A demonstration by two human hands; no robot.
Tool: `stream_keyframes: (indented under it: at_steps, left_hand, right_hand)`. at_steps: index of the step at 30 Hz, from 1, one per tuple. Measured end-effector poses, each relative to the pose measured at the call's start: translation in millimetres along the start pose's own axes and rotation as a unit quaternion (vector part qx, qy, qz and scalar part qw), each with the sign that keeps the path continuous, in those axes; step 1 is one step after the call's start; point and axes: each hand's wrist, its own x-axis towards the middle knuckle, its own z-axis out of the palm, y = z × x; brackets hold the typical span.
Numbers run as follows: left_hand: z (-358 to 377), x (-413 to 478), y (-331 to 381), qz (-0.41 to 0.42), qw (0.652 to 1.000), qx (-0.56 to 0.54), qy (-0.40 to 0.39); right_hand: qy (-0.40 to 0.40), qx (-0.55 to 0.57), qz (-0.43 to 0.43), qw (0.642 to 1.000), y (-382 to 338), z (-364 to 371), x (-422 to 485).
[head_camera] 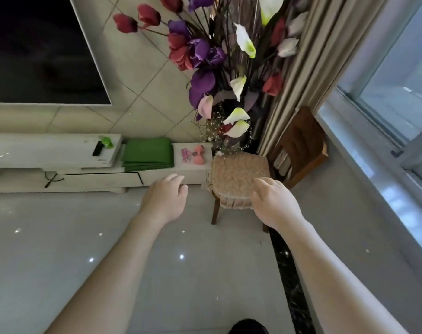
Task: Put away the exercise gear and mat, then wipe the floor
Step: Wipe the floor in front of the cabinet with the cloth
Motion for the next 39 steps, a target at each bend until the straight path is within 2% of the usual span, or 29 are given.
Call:
stream_keyframes:
  at_steps: [11,18,22,34,39]
  left_hand:
    - [-18.5,23.5,-83.4,-0.093,0.995,0.013,0.036]
    - [-35.0,34.1,-123.0,-0.159,0.984,0.000,0.079]
    - [-41.7,28.9,-152.8,-0.190,0.977,-0.010,0.092]
    - [-92.8,-9.5,-302.6,-0.276,0.955,-0.011,0.110]
    - [-116.1,-28.7,-369.4,-0.285,0.951,0.006,0.118]
  right_hand:
    - [-0.044,-0.050,-0.101,0.993,-69.2,35.2,98.6]
    - [-0.046,-0.012,-0.171,0.984,-118.7,52.3,152.4]
    - [-0.077,0.010,-0.201,0.976,-155.7,64.1,172.8]
    - [-0.098,-0.006,-0.277,0.956,-330.8,122.8,186.0]
    - [-0.108,0.007,-0.291,0.951,-405.4,154.9,186.3]
